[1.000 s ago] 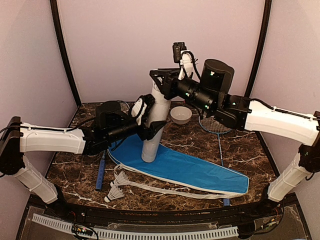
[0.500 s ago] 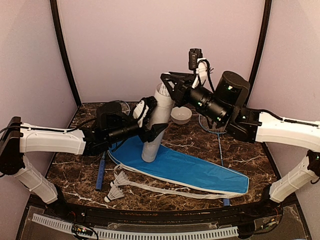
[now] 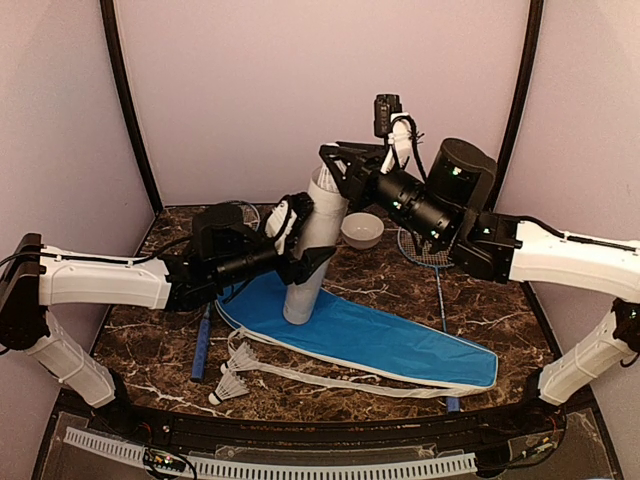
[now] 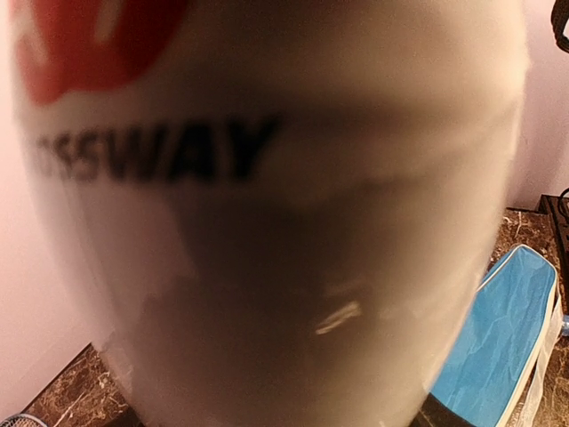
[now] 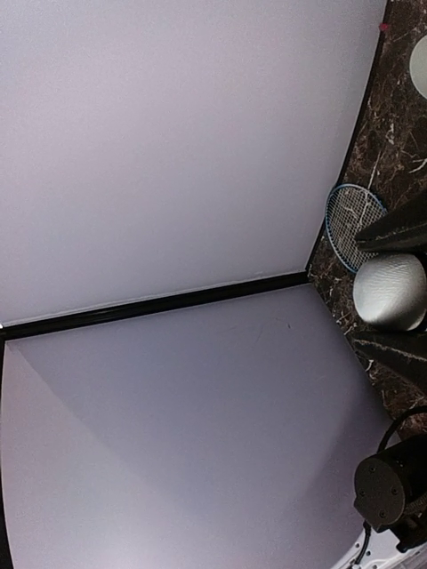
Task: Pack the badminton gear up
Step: Place the shuttlecock in the shuttle tube.
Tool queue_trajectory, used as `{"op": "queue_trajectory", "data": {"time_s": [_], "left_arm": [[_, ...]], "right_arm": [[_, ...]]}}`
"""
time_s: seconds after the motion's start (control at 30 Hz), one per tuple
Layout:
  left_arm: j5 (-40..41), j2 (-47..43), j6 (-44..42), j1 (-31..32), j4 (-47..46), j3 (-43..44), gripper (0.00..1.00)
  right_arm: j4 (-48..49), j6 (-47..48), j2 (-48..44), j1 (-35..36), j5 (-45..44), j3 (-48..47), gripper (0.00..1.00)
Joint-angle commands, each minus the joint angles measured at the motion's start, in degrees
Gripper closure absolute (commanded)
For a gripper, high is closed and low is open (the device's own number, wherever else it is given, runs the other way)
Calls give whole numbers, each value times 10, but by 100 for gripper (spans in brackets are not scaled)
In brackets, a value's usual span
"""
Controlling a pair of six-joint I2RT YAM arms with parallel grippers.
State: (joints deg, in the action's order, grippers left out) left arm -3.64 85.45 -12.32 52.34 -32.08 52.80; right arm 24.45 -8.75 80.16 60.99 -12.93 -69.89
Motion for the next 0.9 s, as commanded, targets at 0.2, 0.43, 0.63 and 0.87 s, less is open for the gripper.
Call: {"op": "queue_trajectory", "data": {"time_s": [0.2, 0.43, 0.63, 0.87], "left_arm": [[-11, -4, 22, -1, 54, -16, 32], [-14, -13, 25, -2, 50, -22, 32], [-33, -13, 27, -1, 49, -25, 32], [-27, -20, 29, -2, 47, -27, 32]], "right_arm": [[-33, 23, 52, 6, 5, -75, 81], [18, 52, 51, 5, 19, -49, 82], [62, 68, 56, 4, 35, -33, 82], [66, 45, 55, -10, 53, -16, 82]]}}
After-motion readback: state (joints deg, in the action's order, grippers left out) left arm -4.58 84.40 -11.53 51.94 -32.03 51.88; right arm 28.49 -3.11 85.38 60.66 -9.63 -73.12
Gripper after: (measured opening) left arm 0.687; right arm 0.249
